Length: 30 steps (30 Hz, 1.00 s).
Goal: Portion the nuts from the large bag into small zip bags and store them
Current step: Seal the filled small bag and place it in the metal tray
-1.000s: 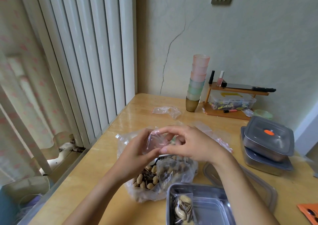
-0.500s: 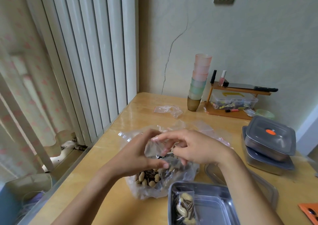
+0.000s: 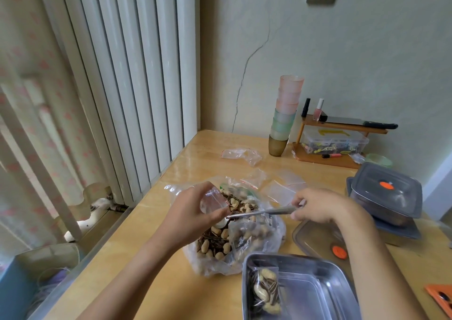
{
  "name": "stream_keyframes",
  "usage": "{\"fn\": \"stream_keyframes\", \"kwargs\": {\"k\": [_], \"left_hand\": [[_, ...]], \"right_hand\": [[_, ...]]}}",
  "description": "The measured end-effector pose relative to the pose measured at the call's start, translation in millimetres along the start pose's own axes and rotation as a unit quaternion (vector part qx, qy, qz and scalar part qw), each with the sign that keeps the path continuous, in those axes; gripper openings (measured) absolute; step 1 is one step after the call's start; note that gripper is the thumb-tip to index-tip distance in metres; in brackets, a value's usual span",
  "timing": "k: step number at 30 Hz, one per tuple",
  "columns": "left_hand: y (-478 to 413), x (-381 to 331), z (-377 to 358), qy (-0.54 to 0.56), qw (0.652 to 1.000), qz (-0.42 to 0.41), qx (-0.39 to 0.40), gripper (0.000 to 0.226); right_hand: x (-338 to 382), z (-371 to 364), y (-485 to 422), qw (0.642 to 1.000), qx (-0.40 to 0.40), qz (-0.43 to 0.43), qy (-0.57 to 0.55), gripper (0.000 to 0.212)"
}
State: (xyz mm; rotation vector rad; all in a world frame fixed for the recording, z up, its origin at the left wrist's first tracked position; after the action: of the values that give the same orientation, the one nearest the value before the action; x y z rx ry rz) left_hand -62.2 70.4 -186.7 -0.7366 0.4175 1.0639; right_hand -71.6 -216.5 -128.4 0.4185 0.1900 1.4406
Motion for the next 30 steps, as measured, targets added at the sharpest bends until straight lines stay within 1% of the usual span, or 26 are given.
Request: {"fn": "stream_keyframes", "kwargs": {"k": [2, 4, 5, 6, 8, 9, 10, 11, 12, 13, 14, 15, 16, 19, 22, 25, 27, 29, 30], "left_hand": [[-1, -1, 0, -0.05, 0.998, -0.019, -0.03, 0.035], [0, -2, 3, -0.109, 0.992, -0.033, -0.06, 0.036], [1, -2, 6, -0.152, 0.984, -0.047, -0.083, 0.038], [1, -1, 9, -0.195, 0.973, -0.062, -0.107, 0.04], [-3, 5, 12, -0.242, 0.959, -0.06, -0.133, 0.042], [-6, 8, 14, -0.247, 0.961, -0.035, -0.121, 0.043], [-9, 13, 14, -0.241, 0.966, 0.005, -0.094, 0.044], [-12, 17, 13, -0.227, 0.971, 0.054, -0.057, 0.046], [-15, 22, 11, -0.208, 0.973, 0.099, -0.017, 0.045], [-17, 24, 10, -0.186, 0.974, 0.129, 0.016, 0.041], [-18, 26, 8, -0.163, 0.976, 0.14, 0.036, 0.035], [-20, 27, 7, -0.139, 0.98, 0.136, 0.045, 0.03], [-20, 26, 7, -0.12, 0.983, 0.13, 0.045, 0.026], [-21, 18, 10, -0.1, 0.988, 0.115, 0.024, 0.02], [-27, 8, 26, -0.085, 0.992, 0.083, -0.037, 0.018], [-42, -8, 49, -0.109, 0.989, 0.028, -0.097, 0.012], [-52, -25, 66, -0.132, 0.983, -0.017, -0.123, 0.012], [-57, -38, 76, -0.149, 0.978, -0.062, -0.135, 0.014], [-59, -41, 76, -0.159, 0.976, -0.076, -0.125, 0.015]], "right_hand": [[-5, 1, -3, 0.999, -0.023, 0.013, -0.045, 0.028], [-12, 5, -2, 0.985, -0.052, 0.043, -0.157, 0.022], [-14, 8, 0, 0.965, -0.071, 0.067, -0.241, 0.021], [-12, 10, 4, 0.934, -0.091, 0.09, -0.335, 0.019], [0, 13, 12, 0.857, -0.125, 0.125, -0.484, 0.015], [10, 13, 15, 0.824, -0.133, 0.137, -0.534, 0.013], [22, 10, 17, 0.801, -0.133, 0.148, -0.565, 0.013], [34, 6, 17, 0.794, -0.13, 0.156, -0.573, 0.015], [47, 0, 16, 0.809, -0.128, 0.159, -0.551, 0.017], [58, -8, 14, 0.838, -0.133, 0.158, -0.505, 0.019], [67, -15, 13, 0.865, -0.142, 0.155, -0.456, 0.02], [73, -22, 11, 0.882, -0.153, 0.151, -0.419, 0.02], [78, -26, 11, 0.889, -0.165, 0.147, -0.4, 0.021], [79, -27, 16, 0.89, -0.201, 0.129, -0.388, 0.026], [70, -18, 25, 0.896, -0.272, 0.098, -0.337, 0.032], [58, -10, 29, 0.899, -0.325, 0.078, -0.282, 0.039], [53, -4, 34, 0.899, -0.353, 0.077, -0.25, 0.045], [52, 1, 38, 0.898, -0.368, 0.075, -0.227, 0.047], [53, 2, 39, 0.9, -0.37, 0.075, -0.22, 0.046]]}}
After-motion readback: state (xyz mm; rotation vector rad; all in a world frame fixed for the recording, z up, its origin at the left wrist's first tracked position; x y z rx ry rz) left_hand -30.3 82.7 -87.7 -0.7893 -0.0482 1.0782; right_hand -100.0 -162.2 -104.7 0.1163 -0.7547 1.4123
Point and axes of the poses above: each hand's wrist, its own y-axis away from the middle knuckle, its own z-axis out of the back of the hand, x = y × z, the point moved 2 cm from there along -y, towards the middle knuckle, and after that the axes turned 1 degree about x, right-handed, at the moved point
